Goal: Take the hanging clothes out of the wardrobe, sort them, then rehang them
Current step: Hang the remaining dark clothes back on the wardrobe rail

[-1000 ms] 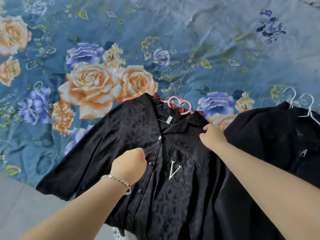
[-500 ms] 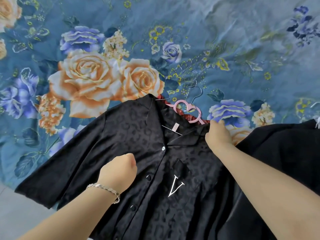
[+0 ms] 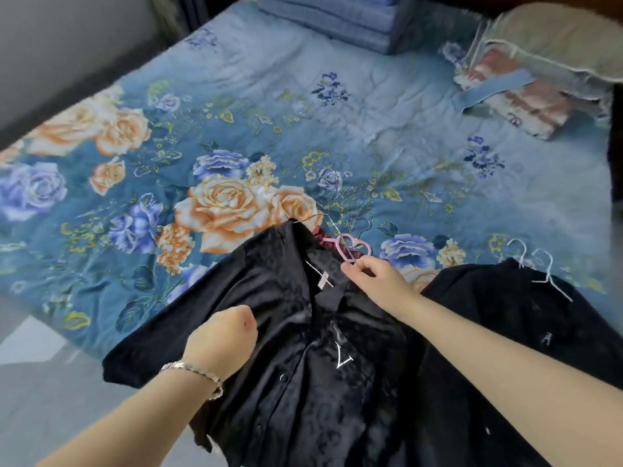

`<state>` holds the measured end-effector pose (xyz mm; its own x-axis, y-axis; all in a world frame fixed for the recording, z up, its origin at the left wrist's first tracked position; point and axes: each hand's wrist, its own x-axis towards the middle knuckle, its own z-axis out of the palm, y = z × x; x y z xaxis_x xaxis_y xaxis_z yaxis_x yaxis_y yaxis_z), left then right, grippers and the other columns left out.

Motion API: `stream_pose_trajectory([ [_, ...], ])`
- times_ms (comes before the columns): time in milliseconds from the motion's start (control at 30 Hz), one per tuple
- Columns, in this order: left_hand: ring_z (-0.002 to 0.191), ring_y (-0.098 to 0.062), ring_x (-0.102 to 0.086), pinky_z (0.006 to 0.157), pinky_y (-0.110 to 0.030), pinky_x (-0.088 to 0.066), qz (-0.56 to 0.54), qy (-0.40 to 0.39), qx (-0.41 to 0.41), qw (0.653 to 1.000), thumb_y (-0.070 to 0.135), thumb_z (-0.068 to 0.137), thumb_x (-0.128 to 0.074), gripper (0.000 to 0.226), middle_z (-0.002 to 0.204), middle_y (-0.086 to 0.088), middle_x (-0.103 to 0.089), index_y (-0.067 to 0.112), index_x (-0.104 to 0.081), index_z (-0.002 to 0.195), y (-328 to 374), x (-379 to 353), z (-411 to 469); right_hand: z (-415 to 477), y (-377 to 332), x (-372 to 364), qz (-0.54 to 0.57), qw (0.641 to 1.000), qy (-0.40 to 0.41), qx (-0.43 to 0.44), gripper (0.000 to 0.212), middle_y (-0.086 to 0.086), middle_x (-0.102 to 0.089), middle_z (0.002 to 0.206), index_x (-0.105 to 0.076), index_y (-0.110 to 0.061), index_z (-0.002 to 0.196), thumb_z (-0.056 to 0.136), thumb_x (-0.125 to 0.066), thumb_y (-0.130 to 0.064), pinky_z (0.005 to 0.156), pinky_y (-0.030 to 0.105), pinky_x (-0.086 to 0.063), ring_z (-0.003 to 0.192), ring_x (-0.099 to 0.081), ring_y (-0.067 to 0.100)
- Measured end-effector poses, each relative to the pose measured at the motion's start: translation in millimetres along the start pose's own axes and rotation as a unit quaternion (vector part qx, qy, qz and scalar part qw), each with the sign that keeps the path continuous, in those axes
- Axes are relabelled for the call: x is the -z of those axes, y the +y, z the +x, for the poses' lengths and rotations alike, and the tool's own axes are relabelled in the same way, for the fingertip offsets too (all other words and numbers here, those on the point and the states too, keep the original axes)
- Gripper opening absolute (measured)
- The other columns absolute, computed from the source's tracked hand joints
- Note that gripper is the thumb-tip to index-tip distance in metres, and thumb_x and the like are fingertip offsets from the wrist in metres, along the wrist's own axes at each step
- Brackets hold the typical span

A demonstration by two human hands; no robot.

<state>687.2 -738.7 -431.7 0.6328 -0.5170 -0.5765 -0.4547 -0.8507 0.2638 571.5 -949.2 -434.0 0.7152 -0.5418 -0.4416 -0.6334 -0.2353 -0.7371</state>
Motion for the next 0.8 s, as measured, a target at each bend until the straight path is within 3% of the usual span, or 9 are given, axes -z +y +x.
stream_pose_trajectory([
  [100, 0.051, -0.014, -0.023, 0.05, -0.027, -0.023, -0.046, 0.041, 0.007, 0.998, 0.012, 0.093, -0.035, 0.036, 0.058, 0.004, -0.029, 0.02, -0.026, 0.059, -23.1, 16.5, -55.9, -58.9, -44.0, -19.1, -0.043, 0.993, 0.061, 0.089, 0.046, -0.004, -0.028, 0.056, -0.03, -0.017, 0.056, 0.096, -0.048, -0.028, 0.054, 0.018, -0.028, 0.053, -0.03, 0.009],
  [200, 0.063, -0.019, -0.04, 0.062, -0.032, -0.04, -0.047, 0.076, 0.007, 0.996, 0.016, 0.094, -0.037, 0.037, 0.06, 0.006, -0.034, 0.023, -0.031, 0.059, -49.8, 31.7, -116.5, -117.5, -92.9, -39.2, -0.087, 0.976, 0.052, 0.191, 0.043, -0.006, -0.036, 0.067, -0.036, -0.026, 0.055, 0.095, -0.051, -0.023, 0.067, 0.013, -0.03, 0.065, -0.04, 0.003],
  [267, 0.07, -0.02, -0.047, 0.07, -0.035, -0.048, -0.018, 0.103, 0.011, 0.994, 0.017, 0.093, -0.038, 0.03, 0.064, 0.007, -0.042, 0.022, -0.04, 0.063, -68.8, 41.5, -156.0, -151.8, -127.7, -52.1, -0.085, 0.965, 0.024, 0.246, 0.042, -0.005, -0.04, 0.068, -0.04, -0.028, 0.056, 0.094, -0.053, -0.02, 0.068, 0.013, -0.031, 0.067, -0.04, 0.002],
  [400, 0.067, -0.023, -0.048, 0.064, -0.03, -0.042, -0.061, 0.158, 0.064, 0.984, 0.014, 0.088, -0.038, 0.022, 0.068, 0.003, -0.051, 0.017, -0.048, 0.069, -113.1, 60.3, -231.6, -208.0, -196.1, -81.9, -0.081, 0.94, -0.061, 0.325, 0.039, 0.009, -0.049, 0.06, -0.058, -0.002, 0.062, 0.092, -0.053, -0.025, 0.06, 0.022, -0.03, 0.056, -0.041, 0.012],
  [533, 0.083, -0.022, -0.059, 0.069, -0.027, -0.043, -0.109, 0.21, 0.144, 0.961, 0.019, 0.09, -0.04, 0.022, 0.09, 0.004, -0.061, 0.021, -0.062, 0.092, -161.4, 71.4, -311.2, -255.0, -254.7, -123.0, -0.109, 0.9, -0.163, 0.39, 0.024, -0.001, -0.061, 0.067, -0.071, -0.002, 0.085, 0.094, -0.055, -0.019, 0.062, 0.013, -0.035, 0.06, -0.048, -0.001],
  [600, 0.085, -0.02, -0.058, 0.067, -0.026, -0.041, -0.125, 0.242, 0.194, 0.942, 0.018, 0.09, -0.04, 0.022, 0.099, 0.003, -0.064, 0.022, -0.061, 0.094, -184.5, 73.1, -348.4, -275.9, -279.9, -146.0, -0.123, 0.871, -0.212, 0.425, 0.021, 0.004, -0.069, 0.078, -0.072, -0.002, 0.092, 0.092, -0.057, -0.016, 0.063, 0.009, -0.036, 0.067, -0.052, 0.002],
  [733, 0.091, -0.019, -0.057, 0.072, -0.026, -0.043, -0.181, 0.318, 0.317, 0.875, 0.016, 0.089, -0.043, 0.019, 0.104, 0.002, -0.065, 0.023, -0.06, 0.089, -214.3, 66.0, -421.9, -318.6, -314.0, -186.5, -0.149, 0.802, -0.288, 0.502, 0.017, -0.015, -0.053, 0.062, -0.072, -0.006, 0.088, 0.091, -0.059, -0.017, 0.059, 0.01, -0.036, 0.058, -0.049, -0.005],
  [800, 0.096, -0.023, -0.059, 0.077, -0.027, -0.046, -0.204, 0.347, 0.38, 0.833, 0.017, 0.089, -0.044, 0.019, 0.105, 0.001, -0.066, 0.023, -0.062, 0.09, -220.2, 52.2, -457.6, -342.0, -322.2, -202.3, -0.153, 0.763, -0.319, 0.541, 0.018, -0.017, -0.048, 0.061, -0.072, -0.008, 0.088, 0.091, -0.059, -0.021, 0.061, 0.012, -0.033, 0.06, -0.047, -0.004],
])
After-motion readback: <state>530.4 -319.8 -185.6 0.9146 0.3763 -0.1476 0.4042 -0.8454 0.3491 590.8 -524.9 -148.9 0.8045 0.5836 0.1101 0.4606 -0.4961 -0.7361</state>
